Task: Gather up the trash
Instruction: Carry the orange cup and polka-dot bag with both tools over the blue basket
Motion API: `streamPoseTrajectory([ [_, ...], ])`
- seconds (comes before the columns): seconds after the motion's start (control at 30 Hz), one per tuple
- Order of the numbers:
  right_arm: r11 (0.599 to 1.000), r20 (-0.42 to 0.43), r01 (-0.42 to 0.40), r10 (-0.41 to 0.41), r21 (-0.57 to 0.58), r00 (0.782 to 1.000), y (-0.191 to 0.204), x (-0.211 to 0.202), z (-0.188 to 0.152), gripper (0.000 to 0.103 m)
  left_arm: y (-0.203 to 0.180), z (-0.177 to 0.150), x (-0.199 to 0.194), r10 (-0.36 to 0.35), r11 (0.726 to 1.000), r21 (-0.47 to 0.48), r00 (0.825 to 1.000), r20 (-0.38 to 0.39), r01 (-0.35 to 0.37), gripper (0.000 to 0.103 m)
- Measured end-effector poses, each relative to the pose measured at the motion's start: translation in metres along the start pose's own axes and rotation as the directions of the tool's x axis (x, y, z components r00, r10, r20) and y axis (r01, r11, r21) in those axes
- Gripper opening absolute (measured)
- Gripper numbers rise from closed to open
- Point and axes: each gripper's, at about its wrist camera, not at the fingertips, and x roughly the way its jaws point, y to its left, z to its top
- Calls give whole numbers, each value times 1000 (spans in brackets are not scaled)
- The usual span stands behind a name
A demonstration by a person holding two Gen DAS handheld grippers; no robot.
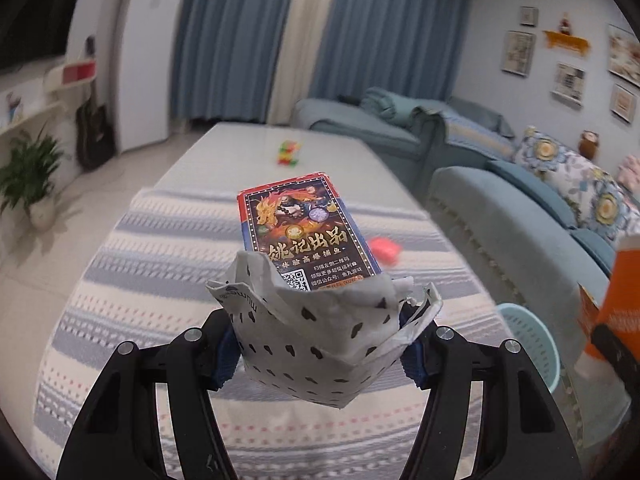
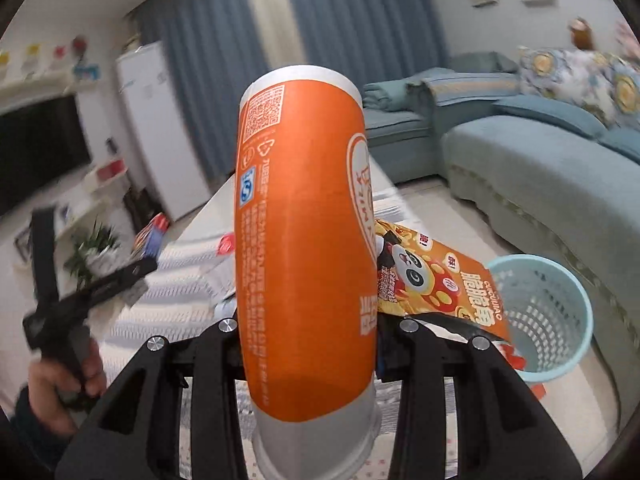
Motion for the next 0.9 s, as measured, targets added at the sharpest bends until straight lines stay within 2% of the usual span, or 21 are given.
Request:
streamPoseTrajectory([
  [0.13, 995, 110, 98, -95, -17, 989, -25, -27, 0, 35, -38, -2, -3, -19, 996, 87, 999, 37, 16, 62],
  [0.17, 990, 114, 136, -133, -20, 984, -35, -31, 1, 35, -49, -3, -2, -28, 994, 105, 999, 43, 24, 62],
  [0.33, 988, 123, 136, -144, 74, 982, -74, -39, 18, 35, -98, -13, 6, -52, 980, 192, 998, 34, 44, 62],
  [0.5, 979, 126, 170, -184, 117, 975, -114, -35, 30, 35, -160, -25, 21, -75, 940, 333, 997, 5, 69, 62],
  [0.73, 959, 92, 234, -251, 160, 964, -165, -16, 33, 36, -226, -19, 47, -159, 940, 299, 987, -40, 163, 62],
  [0.9, 954, 22, 224, -233, 201, 972, -199, 4, 32, 36, -262, -21, 67, -189, 936, 294, 981, -48, 195, 62],
])
